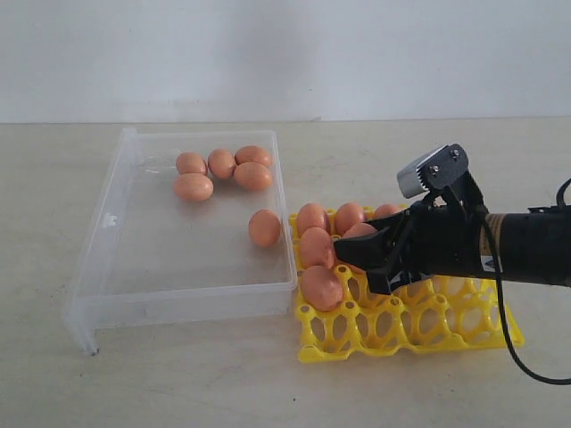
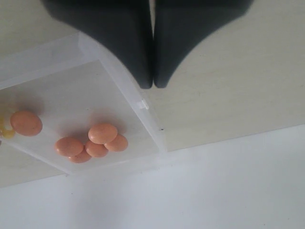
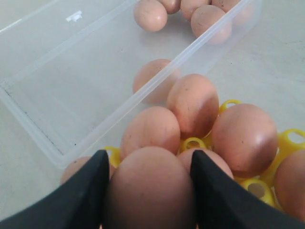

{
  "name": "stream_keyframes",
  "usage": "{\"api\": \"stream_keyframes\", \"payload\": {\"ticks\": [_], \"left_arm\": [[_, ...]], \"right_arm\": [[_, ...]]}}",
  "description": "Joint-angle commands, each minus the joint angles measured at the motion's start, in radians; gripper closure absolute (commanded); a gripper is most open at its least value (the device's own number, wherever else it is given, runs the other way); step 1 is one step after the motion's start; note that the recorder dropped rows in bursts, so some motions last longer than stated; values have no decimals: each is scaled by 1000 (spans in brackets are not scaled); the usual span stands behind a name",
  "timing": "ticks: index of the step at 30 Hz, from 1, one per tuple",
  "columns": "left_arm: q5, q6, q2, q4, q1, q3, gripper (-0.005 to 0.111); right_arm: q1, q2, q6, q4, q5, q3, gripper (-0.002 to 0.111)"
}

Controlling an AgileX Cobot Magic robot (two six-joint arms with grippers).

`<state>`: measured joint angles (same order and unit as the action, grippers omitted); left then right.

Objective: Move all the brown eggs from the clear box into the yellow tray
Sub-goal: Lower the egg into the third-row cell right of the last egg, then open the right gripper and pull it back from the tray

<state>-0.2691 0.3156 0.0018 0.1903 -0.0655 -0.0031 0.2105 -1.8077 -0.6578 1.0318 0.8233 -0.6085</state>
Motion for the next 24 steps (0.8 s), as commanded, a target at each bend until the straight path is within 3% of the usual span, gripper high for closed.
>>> {"api": "stream_keyframes", "payload": {"ticks": [1, 8, 20, 22, 24], "left_arm": [[11, -9, -2, 7, -5, 3, 111], [11, -9, -2, 7, -5, 3, 111], [9, -9, -2, 7, -5, 3, 111], [9, -9, -2, 7, -5, 3, 111], [9, -9, -2, 7, -5, 3, 111]], "right_arm": [[-2, -17, 5, 28, -34, -2, 85], [-2, -17, 13, 35, 23, -2, 85], [-2, -17, 205, 50, -17, -2, 84], [-2, -17, 205, 50, -17, -2, 77], [-2, -17, 205, 50, -17, -2, 62]]}}
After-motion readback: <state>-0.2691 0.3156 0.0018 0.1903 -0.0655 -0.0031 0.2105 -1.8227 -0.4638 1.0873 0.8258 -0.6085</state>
